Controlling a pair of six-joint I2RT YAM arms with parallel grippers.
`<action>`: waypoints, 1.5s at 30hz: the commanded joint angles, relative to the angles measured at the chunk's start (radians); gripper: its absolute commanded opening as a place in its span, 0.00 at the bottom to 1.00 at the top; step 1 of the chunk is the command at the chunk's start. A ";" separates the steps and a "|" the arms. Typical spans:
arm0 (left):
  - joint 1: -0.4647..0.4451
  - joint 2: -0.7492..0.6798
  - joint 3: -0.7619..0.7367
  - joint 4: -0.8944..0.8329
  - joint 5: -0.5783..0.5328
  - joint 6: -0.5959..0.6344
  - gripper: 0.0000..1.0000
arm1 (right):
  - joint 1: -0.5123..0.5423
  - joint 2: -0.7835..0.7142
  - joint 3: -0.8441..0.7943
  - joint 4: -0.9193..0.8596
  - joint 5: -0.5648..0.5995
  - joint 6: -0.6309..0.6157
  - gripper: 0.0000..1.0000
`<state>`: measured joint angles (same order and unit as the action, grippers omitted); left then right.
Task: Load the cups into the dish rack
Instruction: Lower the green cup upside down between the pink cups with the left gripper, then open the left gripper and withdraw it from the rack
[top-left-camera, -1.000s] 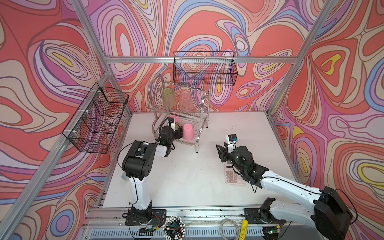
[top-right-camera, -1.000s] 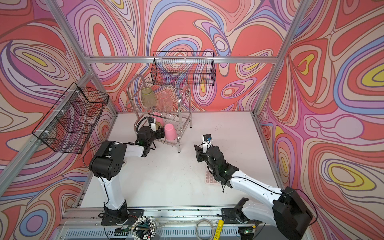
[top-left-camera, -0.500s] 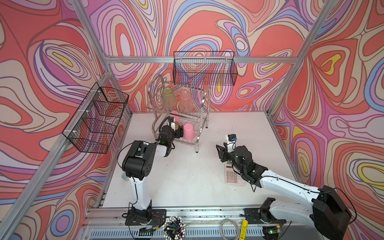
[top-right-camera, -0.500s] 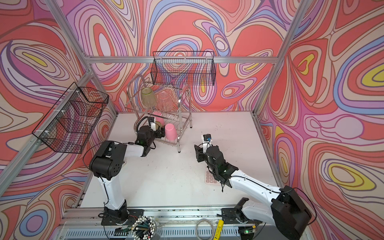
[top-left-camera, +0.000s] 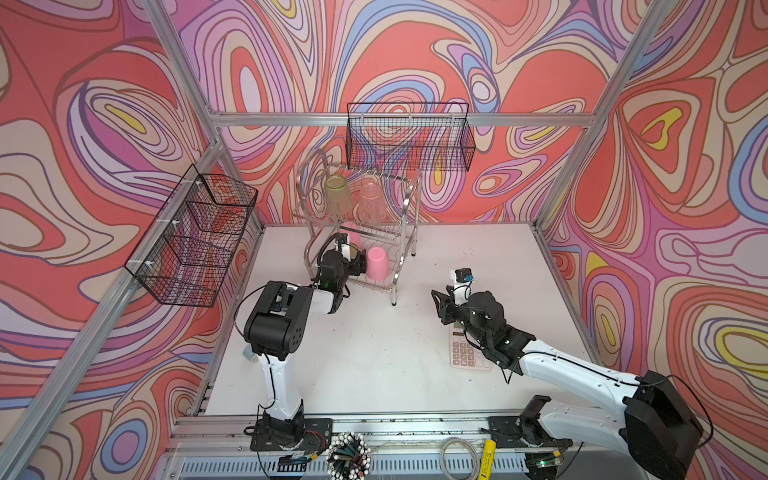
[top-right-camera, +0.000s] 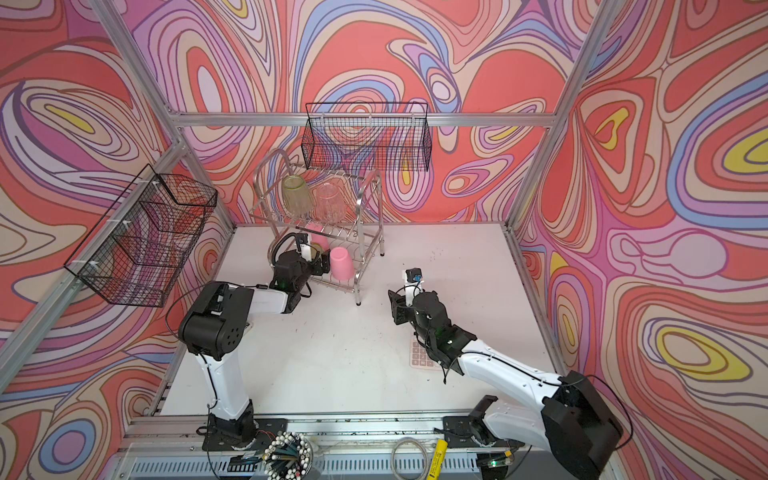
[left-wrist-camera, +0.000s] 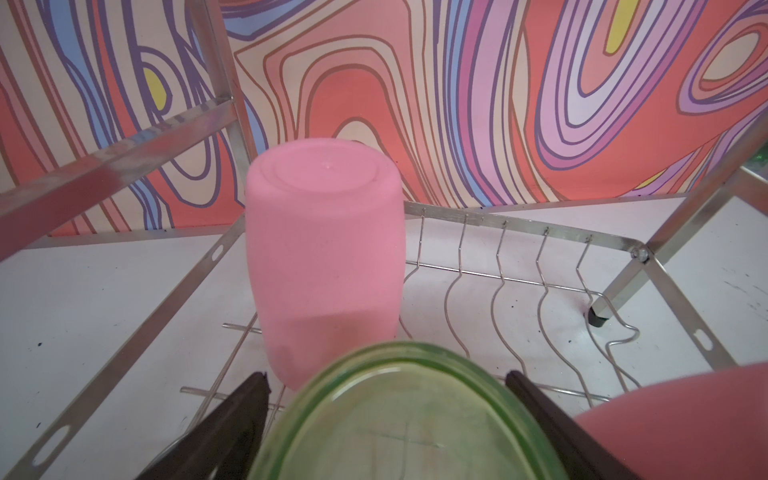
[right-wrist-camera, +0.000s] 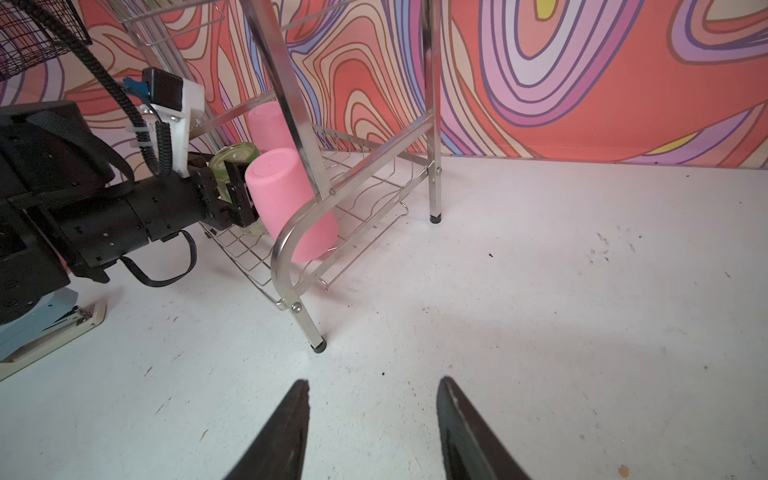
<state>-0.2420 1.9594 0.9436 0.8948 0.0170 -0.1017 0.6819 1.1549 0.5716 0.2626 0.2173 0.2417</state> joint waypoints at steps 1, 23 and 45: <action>0.003 -0.046 -0.009 0.057 -0.010 -0.003 0.90 | -0.005 -0.001 0.012 0.018 -0.007 0.001 0.51; 0.003 -0.139 -0.144 0.140 -0.010 -0.023 0.90 | -0.006 -0.041 -0.028 0.023 -0.011 0.016 0.51; 0.003 -0.406 -0.375 0.095 -0.058 -0.105 0.91 | -0.005 -0.039 -0.029 0.030 -0.007 0.006 0.52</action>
<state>-0.2424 1.6108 0.5983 0.9932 -0.0216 -0.1810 0.6819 1.1294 0.5491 0.2905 0.2085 0.2493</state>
